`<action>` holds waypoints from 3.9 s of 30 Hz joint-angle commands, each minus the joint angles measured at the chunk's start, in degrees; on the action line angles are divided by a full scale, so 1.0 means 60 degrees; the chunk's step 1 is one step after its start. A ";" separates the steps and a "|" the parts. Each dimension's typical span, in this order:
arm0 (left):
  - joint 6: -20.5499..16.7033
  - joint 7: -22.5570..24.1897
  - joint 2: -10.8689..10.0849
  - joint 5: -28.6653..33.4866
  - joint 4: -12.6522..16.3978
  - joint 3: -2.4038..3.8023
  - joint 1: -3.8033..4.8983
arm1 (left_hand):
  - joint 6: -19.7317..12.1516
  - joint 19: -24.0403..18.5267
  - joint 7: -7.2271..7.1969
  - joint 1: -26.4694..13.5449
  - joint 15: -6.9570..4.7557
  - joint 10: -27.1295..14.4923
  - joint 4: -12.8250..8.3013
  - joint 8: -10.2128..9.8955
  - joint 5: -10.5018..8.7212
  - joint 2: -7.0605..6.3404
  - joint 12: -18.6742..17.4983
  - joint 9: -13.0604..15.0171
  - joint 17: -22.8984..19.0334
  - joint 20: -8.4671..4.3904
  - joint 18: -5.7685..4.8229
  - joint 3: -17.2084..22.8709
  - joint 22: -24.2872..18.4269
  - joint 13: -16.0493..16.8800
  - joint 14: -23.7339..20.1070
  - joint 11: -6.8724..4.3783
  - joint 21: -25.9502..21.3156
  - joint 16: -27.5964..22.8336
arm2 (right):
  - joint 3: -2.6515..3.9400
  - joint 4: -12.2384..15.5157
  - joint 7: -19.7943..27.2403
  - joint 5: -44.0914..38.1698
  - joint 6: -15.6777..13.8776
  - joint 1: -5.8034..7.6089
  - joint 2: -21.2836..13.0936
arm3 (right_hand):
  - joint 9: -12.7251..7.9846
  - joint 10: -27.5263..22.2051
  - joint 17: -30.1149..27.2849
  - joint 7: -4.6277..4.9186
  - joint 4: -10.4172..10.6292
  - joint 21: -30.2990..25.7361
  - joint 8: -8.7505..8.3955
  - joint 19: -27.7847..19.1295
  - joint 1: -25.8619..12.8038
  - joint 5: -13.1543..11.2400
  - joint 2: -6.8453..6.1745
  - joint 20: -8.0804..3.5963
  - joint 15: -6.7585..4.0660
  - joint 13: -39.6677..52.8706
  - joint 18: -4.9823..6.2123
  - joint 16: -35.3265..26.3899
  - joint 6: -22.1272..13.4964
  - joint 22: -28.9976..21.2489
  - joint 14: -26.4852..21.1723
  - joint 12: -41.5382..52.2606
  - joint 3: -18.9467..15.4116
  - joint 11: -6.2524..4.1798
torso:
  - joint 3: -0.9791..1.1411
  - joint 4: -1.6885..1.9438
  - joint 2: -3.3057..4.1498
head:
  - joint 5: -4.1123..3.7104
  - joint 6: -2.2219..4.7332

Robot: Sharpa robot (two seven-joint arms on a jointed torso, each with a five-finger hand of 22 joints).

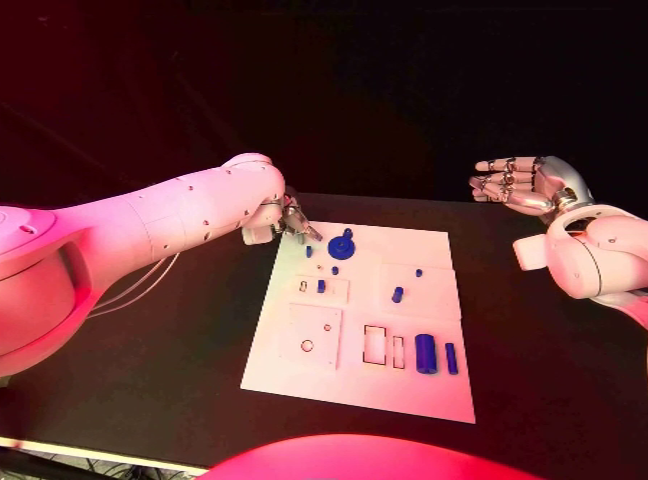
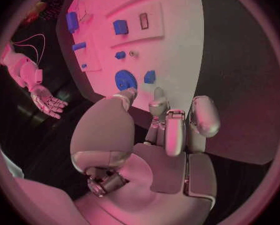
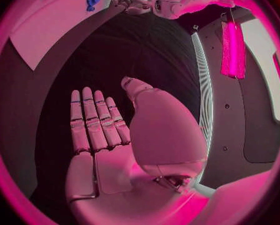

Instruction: Assemble the parts on the task board

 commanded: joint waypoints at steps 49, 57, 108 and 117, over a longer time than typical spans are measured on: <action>0.0545 0.0171 0.0082 0.0783 -0.0145 -0.0081 -0.0073 | 0.0451 0.0069 -0.0288 0.2307 -0.0165 0.0238 -0.0694 0.0341 0.0001 0.0445 0.0116 0.0414 0.2141 -0.0196 0.0005 0.2362 0.0206 0.0035 0.0882 -0.0231 0.0081 0.0140 | 0.0003 -0.0040 0.0187 -0.0053 0.0218 -0.0004 0.0029 | -0.0011 0.0018 -0.0033 0.0860 -0.0014 0.0001 -0.0025 -0.0024 -0.0055 -0.0024 0.0046 0.0009 0.0034 0.0003 -0.0017 -0.0033 0.0073 -0.0036 0.0049 -0.0020 -0.0039 0.0004 | 0.0007 -0.0010 0.0005 | 0.0016 -0.0067; 0.0142 0.0201 -0.0319 0.1090 0.0355 -0.0078 -0.0072 | 0.0297 0.0151 -0.0286 0.1972 -0.0163 0.0386 -0.1189 0.0758 -0.0006 0.0110 0.0147 0.0981 0.2188 -0.0194 -0.0023 0.3816 0.0348 0.0069 0.0901 -0.0241 0.0151 0.0163 | 0.0003 -0.0040 0.0189 -0.0045 0.0217 -0.0008 0.0008 | -0.0011 0.0018 -0.0033 0.0860 -0.0014 0.0001 -0.0025 -0.0024 -0.0055 -0.0024 0.0046 0.0009 0.0034 0.0003 -0.0017 -0.0033 0.0073 -0.0036 0.0049 -0.0020 -0.0039 0.0004 | 0.0011 0.0000 -0.0004 | 0.0014 -0.0065; -0.1139 -0.0456 -0.2632 -0.0176 0.4608 -0.0215 -0.0594 | 0.0566 0.0472 -0.0384 0.1191 -0.0257 0.0817 -0.2006 0.0991 0.0118 -0.0473 0.0324 0.1434 0.2406 -0.0281 -0.0107 0.5539 0.0797 0.0292 0.0978 -0.0352 0.0392 0.0269 | 0.0002 0.0017 0.0235 -0.0035 0.0145 -0.0031 -0.0126 | -0.0013 0.0025 -0.0053 0.0858 -0.0020 0.0006 -0.0031 -0.0017 -0.0065 -0.0025 0.0062 0.0009 0.0031 0.0002 -0.0014 -0.0037 0.0099 -0.0064 0.0065 -0.0020 -0.0045 0.0002 | -0.0005 -0.0010 0.0015 | 0.0149 -0.0232; -0.1135 -0.0472 -0.2638 -0.0192 0.4651 -0.0236 -0.0617 | 0.0573 0.0471 -0.0386 0.1180 -0.0258 0.0824 -0.2013 0.0992 0.0123 -0.0480 0.0323 0.1438 0.2410 -0.0283 -0.0107 0.5553 0.0797 0.0292 0.0979 -0.0355 0.0392 0.0271 | 0.0002 0.0016 0.0241 -0.0077 0.0132 -0.0032 -0.0113 | -0.0015 0.0033 -0.0061 0.0855 -0.0038 0.0010 -0.0034 -0.0011 -0.0054 -0.0024 0.0063 0.0009 0.0028 0.0003 -0.0011 -0.0035 0.0109 -0.0076 0.0078 -0.0017 -0.0045 -0.0001 | -0.0003 -0.0009 0.0012 | 0.0175 -0.0262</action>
